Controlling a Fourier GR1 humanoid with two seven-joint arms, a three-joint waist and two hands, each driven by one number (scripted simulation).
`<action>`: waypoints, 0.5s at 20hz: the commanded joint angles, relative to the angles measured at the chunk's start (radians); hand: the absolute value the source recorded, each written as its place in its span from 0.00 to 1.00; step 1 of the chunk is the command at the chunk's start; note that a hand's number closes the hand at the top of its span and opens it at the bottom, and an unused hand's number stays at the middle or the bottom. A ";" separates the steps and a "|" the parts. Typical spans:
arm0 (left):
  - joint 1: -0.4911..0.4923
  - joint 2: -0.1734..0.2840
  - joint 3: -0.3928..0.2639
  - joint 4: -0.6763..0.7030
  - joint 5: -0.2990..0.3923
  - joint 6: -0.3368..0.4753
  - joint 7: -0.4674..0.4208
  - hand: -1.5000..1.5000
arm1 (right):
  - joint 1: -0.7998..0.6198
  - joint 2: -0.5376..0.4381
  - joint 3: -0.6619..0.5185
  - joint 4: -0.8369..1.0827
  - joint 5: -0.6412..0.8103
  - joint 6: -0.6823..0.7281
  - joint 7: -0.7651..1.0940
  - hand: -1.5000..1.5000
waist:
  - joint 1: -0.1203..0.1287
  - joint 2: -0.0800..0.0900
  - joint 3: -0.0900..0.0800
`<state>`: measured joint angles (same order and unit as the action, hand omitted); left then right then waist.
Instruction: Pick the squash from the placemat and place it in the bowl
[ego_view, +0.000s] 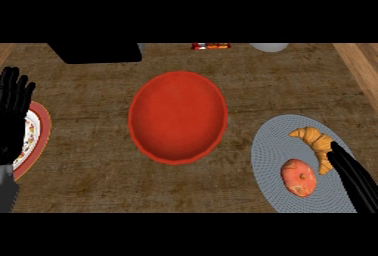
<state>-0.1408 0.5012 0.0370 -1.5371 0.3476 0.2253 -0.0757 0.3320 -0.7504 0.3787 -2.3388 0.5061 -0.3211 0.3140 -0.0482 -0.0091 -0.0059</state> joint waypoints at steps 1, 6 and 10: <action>-0.053 0.000 0.008 -0.003 0.000 0.027 0.047 0.50 | 0.070 -0.155 -0.050 -0.136 0.017 0.173 0.208 0.00 | 0.005 0.005 0.000; -0.032 -0.023 -0.014 0.029 -0.017 -0.006 -0.001 0.50 | 0.077 -0.284 -0.104 -0.231 -0.121 0.361 0.332 0.00 | 0.017 0.006 0.001; -0.066 -0.041 -0.013 0.084 -0.022 -0.026 -0.025 0.50 | 0.046 -0.292 -0.075 -0.261 -0.123 0.459 0.430 0.00 | 0.025 0.008 0.003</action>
<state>-0.1830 0.4881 0.0401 -1.4913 0.3424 0.2024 -0.0825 0.3455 -1.0031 0.3108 -2.3718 0.4737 0.0160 0.5846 -0.0296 -0.0029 -0.0044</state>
